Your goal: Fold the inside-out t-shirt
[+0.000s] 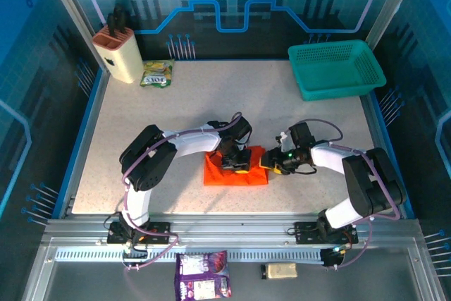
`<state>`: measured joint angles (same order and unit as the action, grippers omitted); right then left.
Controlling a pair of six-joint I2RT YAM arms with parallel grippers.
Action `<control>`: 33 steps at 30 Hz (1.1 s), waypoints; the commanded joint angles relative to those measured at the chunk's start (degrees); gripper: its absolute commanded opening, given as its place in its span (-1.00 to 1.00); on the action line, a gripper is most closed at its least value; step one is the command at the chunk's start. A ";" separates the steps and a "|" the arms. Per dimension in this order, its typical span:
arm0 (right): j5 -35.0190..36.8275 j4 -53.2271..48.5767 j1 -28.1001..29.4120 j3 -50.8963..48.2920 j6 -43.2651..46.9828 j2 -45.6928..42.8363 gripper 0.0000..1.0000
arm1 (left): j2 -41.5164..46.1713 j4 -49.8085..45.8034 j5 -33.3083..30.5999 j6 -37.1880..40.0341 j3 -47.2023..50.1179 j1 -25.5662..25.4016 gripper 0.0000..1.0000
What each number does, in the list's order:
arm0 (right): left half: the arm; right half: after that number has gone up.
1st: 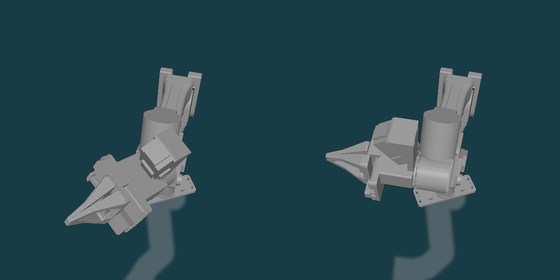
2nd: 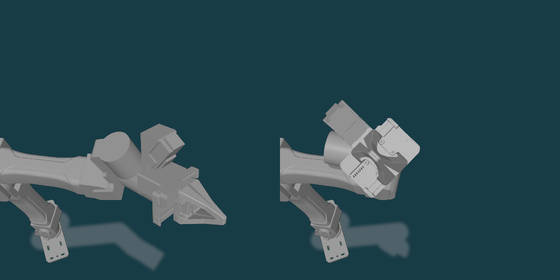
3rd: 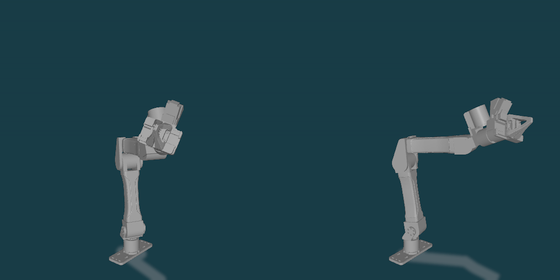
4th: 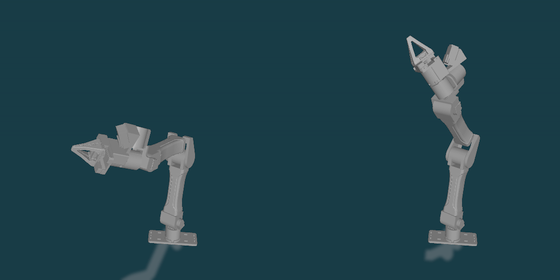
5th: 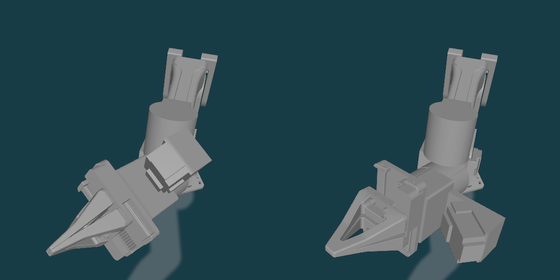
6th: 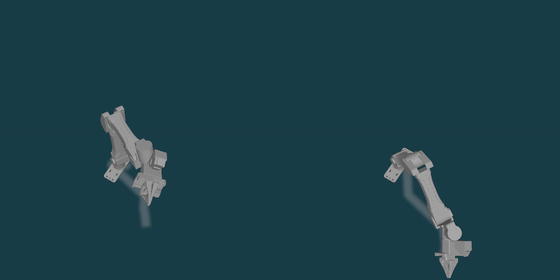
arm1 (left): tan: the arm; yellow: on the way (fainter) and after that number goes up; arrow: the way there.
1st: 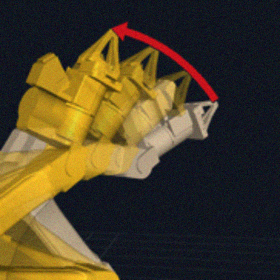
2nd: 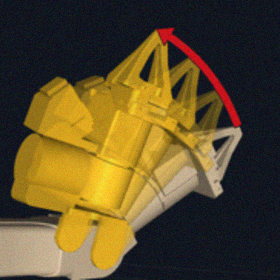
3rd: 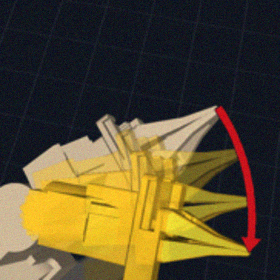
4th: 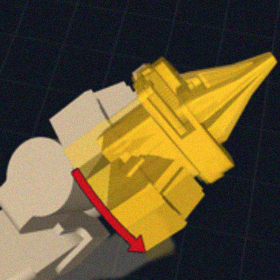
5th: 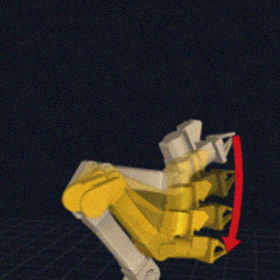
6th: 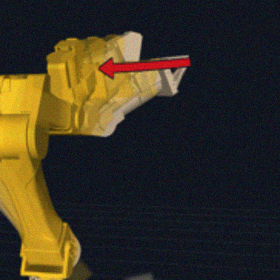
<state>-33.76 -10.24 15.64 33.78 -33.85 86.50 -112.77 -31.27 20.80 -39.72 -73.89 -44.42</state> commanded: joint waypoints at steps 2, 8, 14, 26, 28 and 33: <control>-8.04 5.62 0.35 -2.37 -1.02 1.24 0.02 | -0.21 -4.44 -2.68 0.20 -0.21 0.22 -0.88; -7.49 4.34 0.36 -1.93 -0.78 0.16 -0.10 | -0.26 -4.31 -2.77 -0.04 -0.08 0.26 -0.88; -5.28 2.69 0.36 -0.36 -0.26 0.99 -0.41 | 0.38 -4.15 -2.87 -0.34 0.08 0.24 -0.88; 1.55 -10.42 0.38 4.53 2.88 0.18 -1.00 | 11.19 -10.22 -10.96 1.34 1.94 6.29 -0.76; 2.56 -12.83 0.35 5.77 3.63 -0.15 -1.00 | 12.28 -10.98 -11.94 2.06 3.99 8.09 -0.77; 5.67 -18.61 0.34 9.09 5.68 -0.34 -1.00 | 11.75 -9.41 -11.24 3.50 8.74 11.05 -0.83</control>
<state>-30.94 -22.50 15.73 40.47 -30.55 87.07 -100.42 -38.35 10.44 -38.41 -67.75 -33.82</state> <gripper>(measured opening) 0.039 0.095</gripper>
